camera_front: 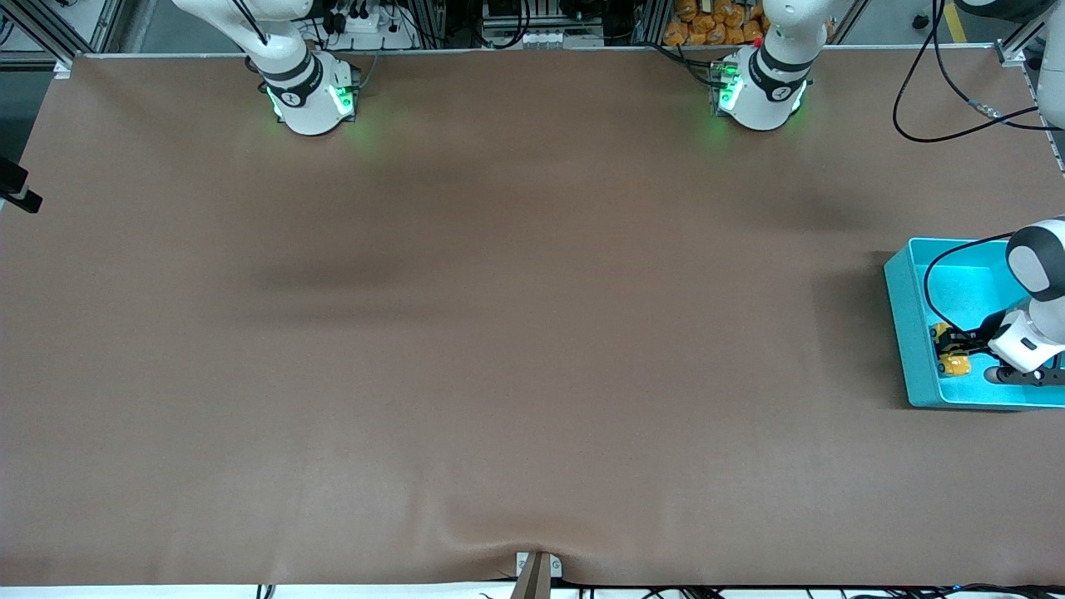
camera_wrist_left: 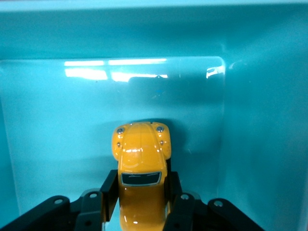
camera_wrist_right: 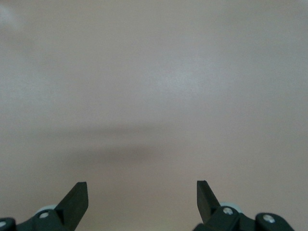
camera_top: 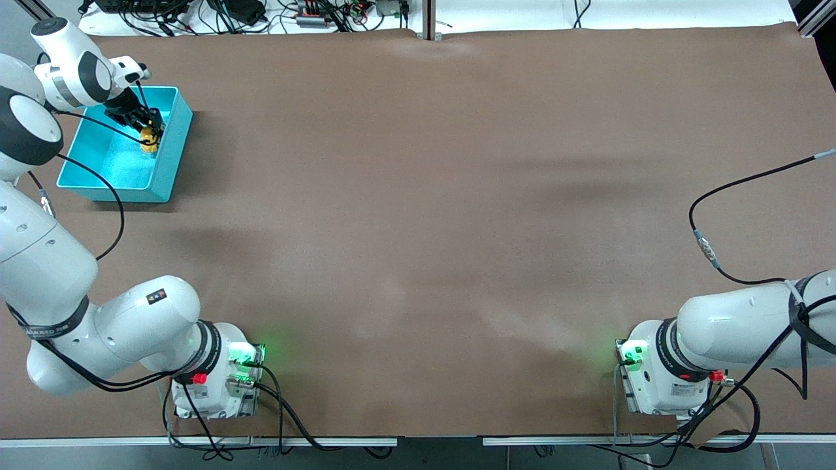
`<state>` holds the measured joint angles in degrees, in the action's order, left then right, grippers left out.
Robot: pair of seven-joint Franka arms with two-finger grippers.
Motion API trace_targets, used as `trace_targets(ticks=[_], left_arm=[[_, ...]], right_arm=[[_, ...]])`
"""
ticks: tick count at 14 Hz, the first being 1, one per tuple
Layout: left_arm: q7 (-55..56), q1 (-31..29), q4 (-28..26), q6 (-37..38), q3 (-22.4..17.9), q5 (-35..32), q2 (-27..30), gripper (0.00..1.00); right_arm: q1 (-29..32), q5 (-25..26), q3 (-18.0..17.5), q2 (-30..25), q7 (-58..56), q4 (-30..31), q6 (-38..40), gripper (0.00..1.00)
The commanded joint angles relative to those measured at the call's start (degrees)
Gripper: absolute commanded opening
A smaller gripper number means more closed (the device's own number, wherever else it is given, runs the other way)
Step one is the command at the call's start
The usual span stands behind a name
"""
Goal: Wind and store yellow beetle car
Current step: 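Lower the held car into the turquoise bin with the left gripper, then open the left gripper to release the car in the bin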
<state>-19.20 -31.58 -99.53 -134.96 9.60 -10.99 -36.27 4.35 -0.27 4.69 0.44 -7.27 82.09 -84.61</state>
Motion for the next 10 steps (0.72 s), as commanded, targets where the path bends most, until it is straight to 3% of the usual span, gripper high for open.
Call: trace_targets(ticks=[1,5,10], left_arm=[[-0.93,-0.23,-1.81,-0.23,0.16,0.18,2.77,1.00],[-0.05,0.03,-1.29,7.15,1.73,0.26,8.13,1.00],[-0.05,-0.15,-1.20,9.08,1.92,0.53,13.14,1.00]], right_arm=[[1.36,-0.78,-0.82,-0.09,0.59,-0.17,0.14,1.00],[1.27,-0.69,-0.82,0.17,0.59,-0.17,0.14,1.00],[1.36,-0.69,-0.82,0.17,0.50,-0.17,-0.03,1.00]])
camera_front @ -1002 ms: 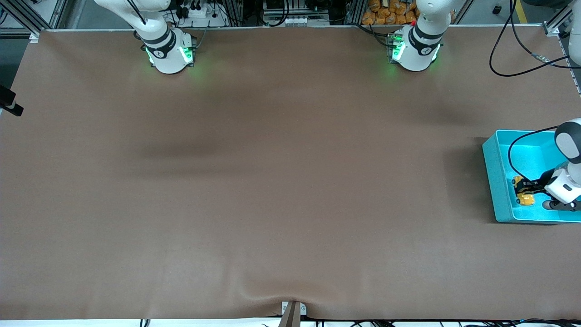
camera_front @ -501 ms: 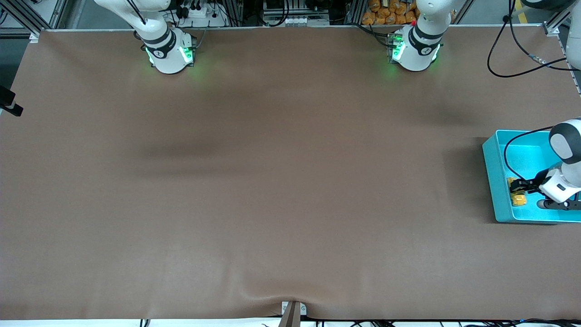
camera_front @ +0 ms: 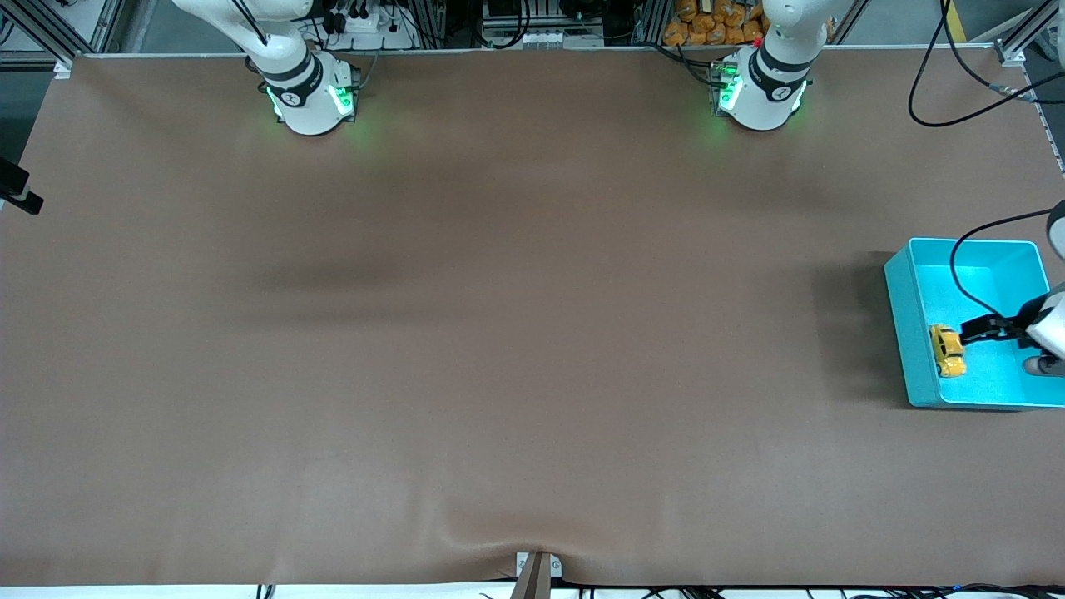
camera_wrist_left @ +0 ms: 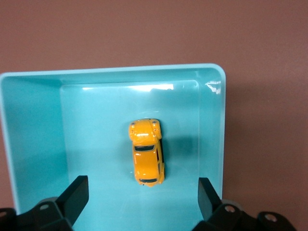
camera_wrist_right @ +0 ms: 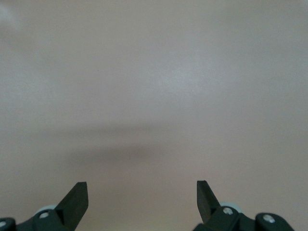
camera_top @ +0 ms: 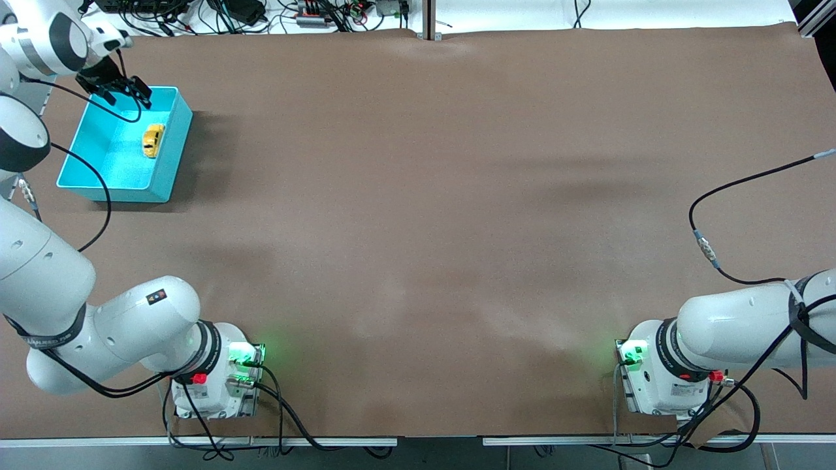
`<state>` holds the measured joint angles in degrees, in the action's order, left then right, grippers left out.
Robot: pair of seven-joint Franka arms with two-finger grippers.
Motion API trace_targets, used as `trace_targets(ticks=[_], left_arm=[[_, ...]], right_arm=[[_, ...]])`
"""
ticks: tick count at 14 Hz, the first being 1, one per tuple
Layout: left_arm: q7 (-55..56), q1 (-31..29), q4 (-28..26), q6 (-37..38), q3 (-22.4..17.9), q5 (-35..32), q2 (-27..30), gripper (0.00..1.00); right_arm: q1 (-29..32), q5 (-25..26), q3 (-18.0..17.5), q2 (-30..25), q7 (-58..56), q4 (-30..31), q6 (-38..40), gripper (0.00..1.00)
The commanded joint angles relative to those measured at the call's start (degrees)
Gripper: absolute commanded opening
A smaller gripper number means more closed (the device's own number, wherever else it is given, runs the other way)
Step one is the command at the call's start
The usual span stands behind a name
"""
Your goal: Wind and store yellow beetle car
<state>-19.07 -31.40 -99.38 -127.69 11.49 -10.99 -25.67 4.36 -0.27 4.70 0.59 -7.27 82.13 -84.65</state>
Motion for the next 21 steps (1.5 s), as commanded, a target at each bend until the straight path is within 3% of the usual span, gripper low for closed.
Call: trace_targets(ticks=[1,9,13,17,18,21], left_arm=[[-0.01,-0.33,-1.35,4.09,0.03,0.96,3.59,1.00],[10.79,0.71,-4.94,9.99,4.07,1.14,10.71,1.00],[22.21,13.52,-7.77,17.09,1.35,1.41,19.15,1.00],[26.53,20.48,-7.24,23.08,1.17,1.76,24.07,1.00],[26.89,21.80,-7.06,23.88,0.74,3.24,25.39,1.00],[26.98,31.81,-3.12,28.61,-8.64,6.85,27.77,1.00]], right_arm=[[1.36,-0.78,-0.83,0.02,0.50,-0.22,0.01,1.00],[1.09,-0.78,-0.83,0.20,0.59,-0.31,-0.08,1.00],[1.18,-0.78,-0.83,0.20,0.59,-0.22,-0.08,1.00],[1.09,-0.43,-0.83,0.20,0.59,-0.31,-0.08,1.00],[1.27,-0.60,-0.83,0.20,0.33,-0.31,0.01,1.00],[1.18,-0.61,-0.83,0.11,0.41,-0.31,0.01,1.00]])
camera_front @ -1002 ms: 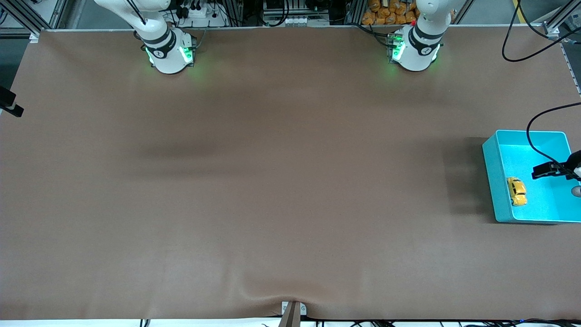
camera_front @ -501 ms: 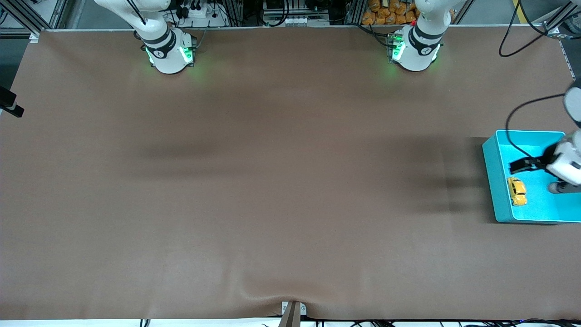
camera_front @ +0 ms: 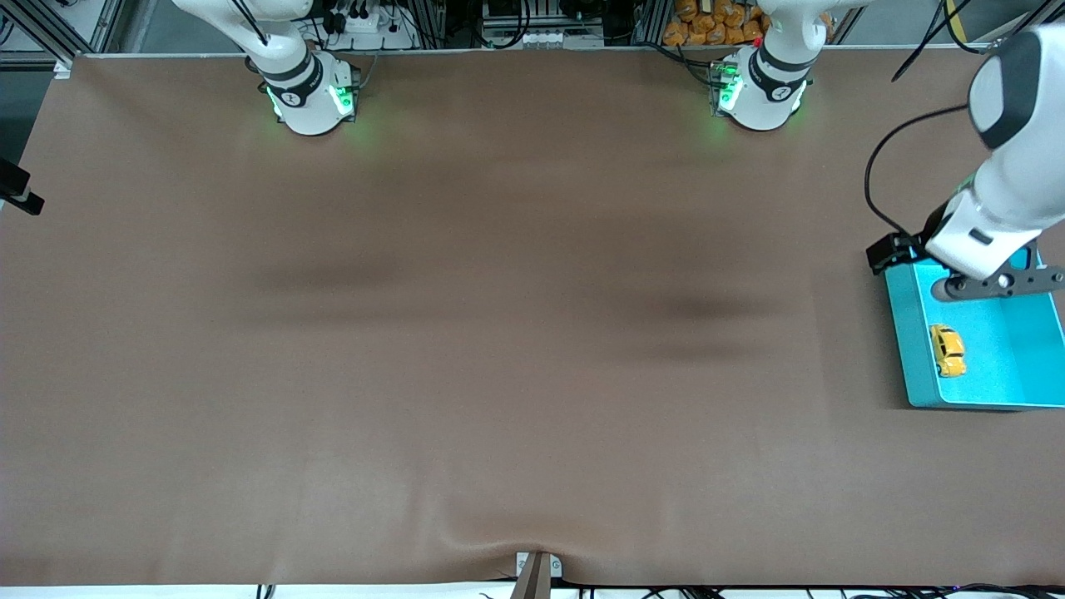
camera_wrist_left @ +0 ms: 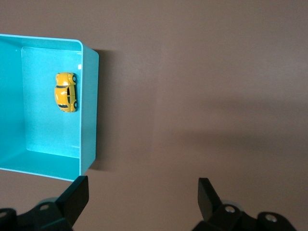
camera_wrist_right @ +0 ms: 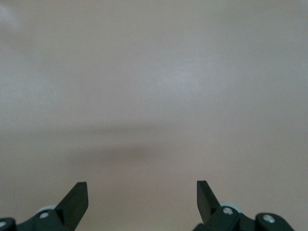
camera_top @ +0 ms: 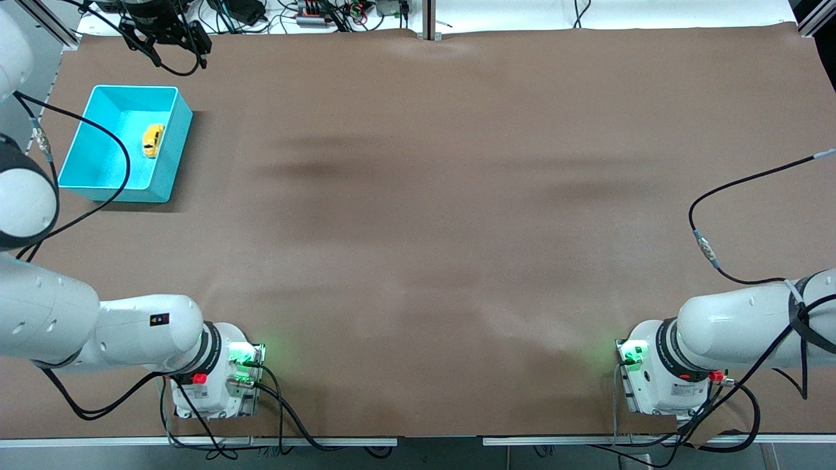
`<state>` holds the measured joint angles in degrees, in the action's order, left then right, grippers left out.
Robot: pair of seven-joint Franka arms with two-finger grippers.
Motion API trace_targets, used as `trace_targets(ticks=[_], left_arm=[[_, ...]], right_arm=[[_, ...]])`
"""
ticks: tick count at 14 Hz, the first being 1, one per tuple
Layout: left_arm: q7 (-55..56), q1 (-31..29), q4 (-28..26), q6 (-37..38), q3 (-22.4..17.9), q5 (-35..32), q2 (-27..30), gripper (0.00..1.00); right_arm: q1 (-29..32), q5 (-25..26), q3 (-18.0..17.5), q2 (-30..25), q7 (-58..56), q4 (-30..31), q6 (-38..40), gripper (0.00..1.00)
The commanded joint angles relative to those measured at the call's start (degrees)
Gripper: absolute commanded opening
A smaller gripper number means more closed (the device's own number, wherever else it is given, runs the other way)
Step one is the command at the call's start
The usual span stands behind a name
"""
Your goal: Wind and store yellow beetle car
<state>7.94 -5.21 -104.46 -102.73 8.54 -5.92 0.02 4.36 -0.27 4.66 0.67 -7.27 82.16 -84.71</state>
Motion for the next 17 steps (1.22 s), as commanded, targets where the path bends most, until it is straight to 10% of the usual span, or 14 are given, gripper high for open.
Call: trace_targets(ticks=[1,17], left_arm=[[-0.38,6.08,3.81,5.68,-6.08,1.88,2.35,1.00],[-1.96,5.74,8.39,11.15,-4.06,5.13,6.31,1.00]], right_arm=[[1.09,-0.52,-0.80,0.03,0.59,-0.42,0.16,1.00],[0.65,-0.78,-0.97,0.12,0.50,-1.48,0.34,1.00]])
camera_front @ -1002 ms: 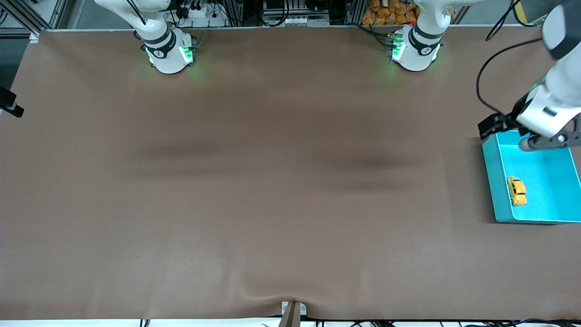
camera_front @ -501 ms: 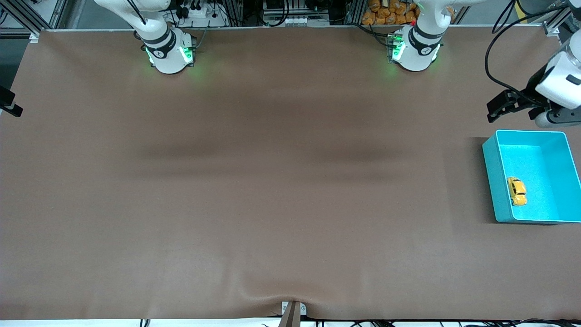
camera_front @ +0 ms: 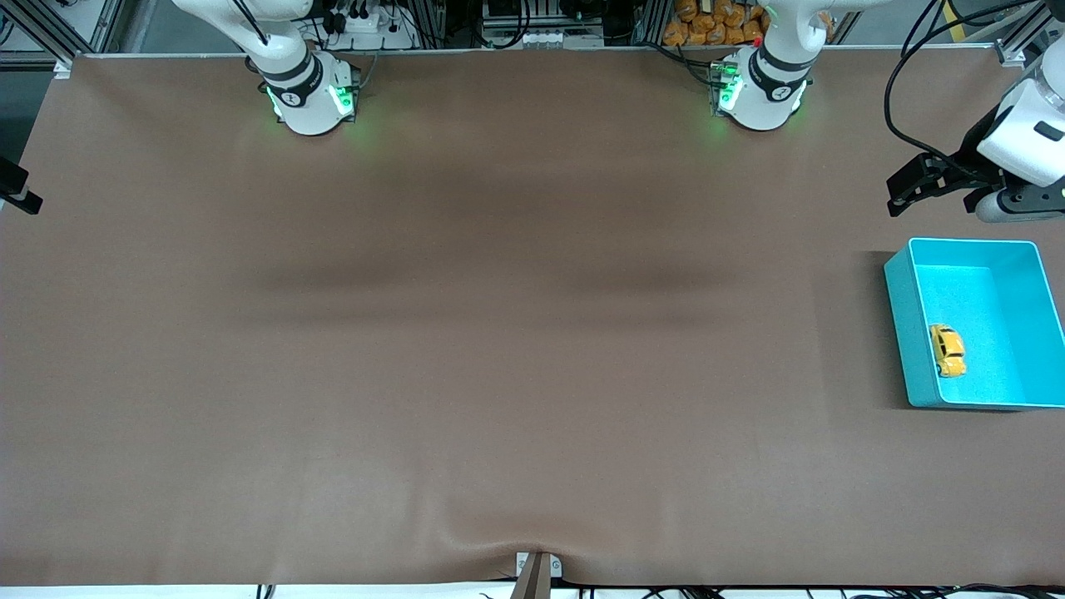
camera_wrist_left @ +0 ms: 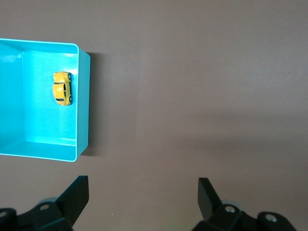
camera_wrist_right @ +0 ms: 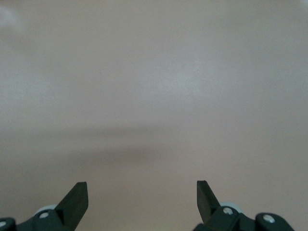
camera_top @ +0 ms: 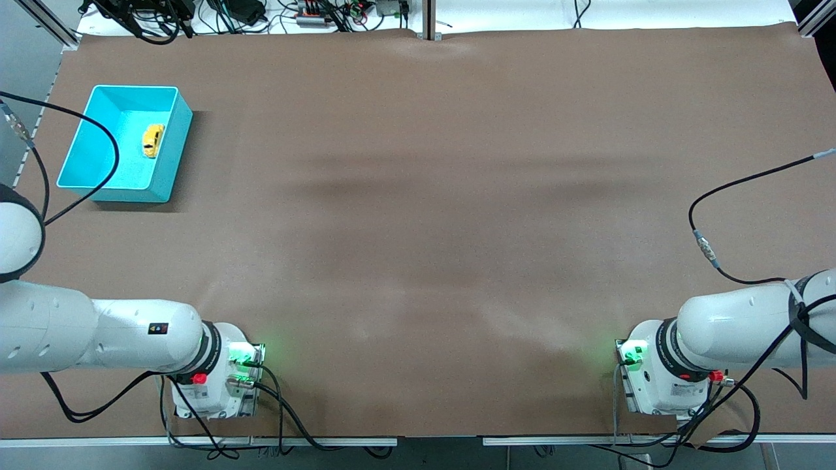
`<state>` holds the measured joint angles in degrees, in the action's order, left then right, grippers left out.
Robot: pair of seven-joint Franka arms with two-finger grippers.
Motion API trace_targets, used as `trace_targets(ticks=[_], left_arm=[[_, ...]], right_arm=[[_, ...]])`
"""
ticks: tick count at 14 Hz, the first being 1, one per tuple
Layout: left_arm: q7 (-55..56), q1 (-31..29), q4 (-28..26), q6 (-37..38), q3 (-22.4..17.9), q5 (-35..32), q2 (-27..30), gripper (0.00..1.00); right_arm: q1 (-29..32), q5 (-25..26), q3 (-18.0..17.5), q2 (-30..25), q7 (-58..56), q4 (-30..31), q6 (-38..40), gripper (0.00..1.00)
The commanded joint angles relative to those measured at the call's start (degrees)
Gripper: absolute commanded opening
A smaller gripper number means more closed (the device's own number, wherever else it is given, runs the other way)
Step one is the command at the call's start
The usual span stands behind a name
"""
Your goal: Wind and store yellow beetle car
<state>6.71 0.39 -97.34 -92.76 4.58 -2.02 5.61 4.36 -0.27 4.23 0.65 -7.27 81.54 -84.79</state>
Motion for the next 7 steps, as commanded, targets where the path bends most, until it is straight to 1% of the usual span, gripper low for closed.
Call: trace_targets(ticks=[1,4,7], left_arm=[[-0.74,0.40,1.79,1.27,0.16,1.23,0.72,1.00],[-0.82,0.40,2.06,4.51,1.13,1.32,0.89,1.00],[-0.12,0.40,2.50,5.40,2.54,1.32,1.86,1.00]], right_arm=[[0.56,-0.78,-0.54,0.14,0.50,-0.77,0.41,1.00],[0.47,-0.87,-0.63,0.14,0.32,-0.77,0.42,1.00],[0.47,-0.87,-0.63,0.23,0.33,-0.77,0.24,1.00]])
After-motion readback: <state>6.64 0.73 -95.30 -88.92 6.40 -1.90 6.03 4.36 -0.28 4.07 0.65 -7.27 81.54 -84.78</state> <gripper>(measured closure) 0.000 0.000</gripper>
